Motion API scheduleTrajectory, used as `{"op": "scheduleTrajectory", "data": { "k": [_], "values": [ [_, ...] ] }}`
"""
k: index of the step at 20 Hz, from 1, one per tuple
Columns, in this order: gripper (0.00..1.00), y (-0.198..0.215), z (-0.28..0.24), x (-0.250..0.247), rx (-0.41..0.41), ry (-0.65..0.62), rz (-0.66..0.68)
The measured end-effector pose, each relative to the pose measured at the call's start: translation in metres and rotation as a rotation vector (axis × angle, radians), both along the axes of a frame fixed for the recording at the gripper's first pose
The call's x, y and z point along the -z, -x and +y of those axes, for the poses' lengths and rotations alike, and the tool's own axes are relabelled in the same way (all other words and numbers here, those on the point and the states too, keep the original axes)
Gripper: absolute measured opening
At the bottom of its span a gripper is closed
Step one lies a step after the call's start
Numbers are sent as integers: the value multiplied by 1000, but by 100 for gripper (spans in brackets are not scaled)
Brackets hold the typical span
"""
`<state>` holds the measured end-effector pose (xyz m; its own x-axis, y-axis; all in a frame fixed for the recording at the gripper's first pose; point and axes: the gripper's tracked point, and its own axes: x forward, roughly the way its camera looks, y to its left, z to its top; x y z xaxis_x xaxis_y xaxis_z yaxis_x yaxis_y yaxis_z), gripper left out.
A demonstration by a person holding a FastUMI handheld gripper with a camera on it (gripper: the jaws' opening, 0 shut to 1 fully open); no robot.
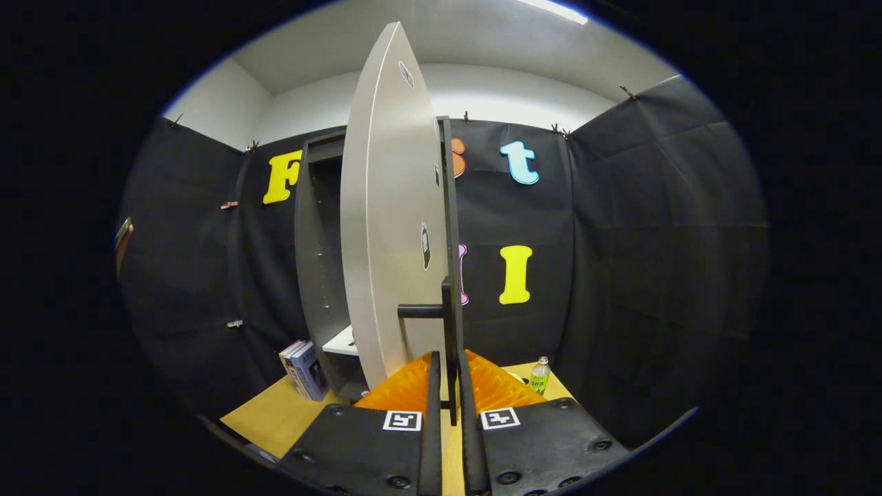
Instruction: Open the shoe cabinet door, grab the shoes and put them into the shoe cabinet, then close the shoe cabinet door.
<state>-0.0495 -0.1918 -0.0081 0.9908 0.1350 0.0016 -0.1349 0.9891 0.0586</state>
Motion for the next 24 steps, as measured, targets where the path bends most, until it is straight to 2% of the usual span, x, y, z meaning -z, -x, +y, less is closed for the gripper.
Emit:
{"op": "scheduleTrajectory", "data": {
  "k": [5,9,14,15,17,18,21,23,24],
  "values": [
    [16,0,-47,-6,72,14,-34],
    [17,-1,-40,-1,57,-11,-43],
    [18,15,-53,-7,155,29,-74],
    [22,22,-56,-9,171,36,-84],
    [44,40,-59,-12,197,53,-109],
    [44,50,-56,-12,190,53,-116],
    [41,74,-20,6,93,6,-82],
    [54,80,-2,31,83,-25,-31],
    [65,78,10,48,74,-27,5]
  ]
}}
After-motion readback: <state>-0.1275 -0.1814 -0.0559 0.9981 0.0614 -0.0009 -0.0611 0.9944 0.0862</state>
